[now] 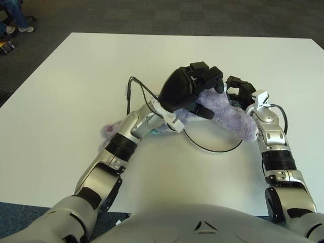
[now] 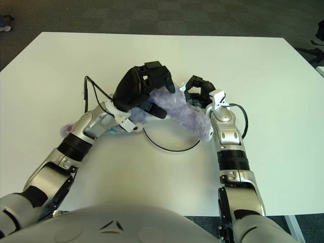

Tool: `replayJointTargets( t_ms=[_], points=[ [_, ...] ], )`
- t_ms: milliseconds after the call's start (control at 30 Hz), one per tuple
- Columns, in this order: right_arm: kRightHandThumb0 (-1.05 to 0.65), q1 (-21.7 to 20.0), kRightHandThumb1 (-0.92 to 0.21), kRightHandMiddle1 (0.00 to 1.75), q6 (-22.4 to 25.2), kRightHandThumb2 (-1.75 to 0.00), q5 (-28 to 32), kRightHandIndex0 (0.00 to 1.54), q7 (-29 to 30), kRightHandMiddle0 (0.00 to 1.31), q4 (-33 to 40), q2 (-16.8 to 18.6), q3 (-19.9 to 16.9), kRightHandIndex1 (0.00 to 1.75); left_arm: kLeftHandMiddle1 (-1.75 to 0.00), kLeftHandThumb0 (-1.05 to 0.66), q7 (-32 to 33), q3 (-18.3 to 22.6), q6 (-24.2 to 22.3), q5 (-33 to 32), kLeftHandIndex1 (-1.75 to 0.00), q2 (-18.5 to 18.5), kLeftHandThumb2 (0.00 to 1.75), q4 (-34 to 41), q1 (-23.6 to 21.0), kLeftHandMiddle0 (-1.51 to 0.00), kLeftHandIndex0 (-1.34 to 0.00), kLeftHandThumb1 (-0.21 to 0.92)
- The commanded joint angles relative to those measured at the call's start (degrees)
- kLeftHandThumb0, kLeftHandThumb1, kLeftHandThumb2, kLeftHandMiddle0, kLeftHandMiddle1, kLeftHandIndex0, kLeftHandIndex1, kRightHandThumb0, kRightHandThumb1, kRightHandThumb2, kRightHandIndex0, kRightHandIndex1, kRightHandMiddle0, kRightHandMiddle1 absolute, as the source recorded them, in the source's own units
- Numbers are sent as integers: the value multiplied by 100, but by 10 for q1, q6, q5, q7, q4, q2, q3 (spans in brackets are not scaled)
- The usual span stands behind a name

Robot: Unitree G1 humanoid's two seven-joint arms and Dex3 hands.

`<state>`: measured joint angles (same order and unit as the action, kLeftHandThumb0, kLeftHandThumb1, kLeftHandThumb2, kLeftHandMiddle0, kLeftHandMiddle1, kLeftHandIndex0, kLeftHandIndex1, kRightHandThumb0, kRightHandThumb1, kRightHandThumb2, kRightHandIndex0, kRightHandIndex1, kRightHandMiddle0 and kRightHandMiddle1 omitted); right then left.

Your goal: Put the doll into the plate.

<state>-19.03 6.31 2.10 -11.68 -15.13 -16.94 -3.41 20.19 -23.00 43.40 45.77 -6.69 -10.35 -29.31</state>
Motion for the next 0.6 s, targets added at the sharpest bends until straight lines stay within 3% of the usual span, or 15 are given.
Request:
replayJointTargets(
  t_ms=[0, 567],
  points=[
    [-48, 10, -34, 175, 10, -129, -19, 116, 11, 60, -20, 0, 7, 175, -175, -42, -12, -6, -11, 2, -175, -4, 111, 6, 0, -117, -48, 48],
    [-47, 3, -37, 175, -17, -125, -23, 110, 37, 57, -55, 7, 3, 175, -175, -44, -27, -23, -42, 35, -175, -23, 120, 24, 0, -116, -53, 41]
  ],
)
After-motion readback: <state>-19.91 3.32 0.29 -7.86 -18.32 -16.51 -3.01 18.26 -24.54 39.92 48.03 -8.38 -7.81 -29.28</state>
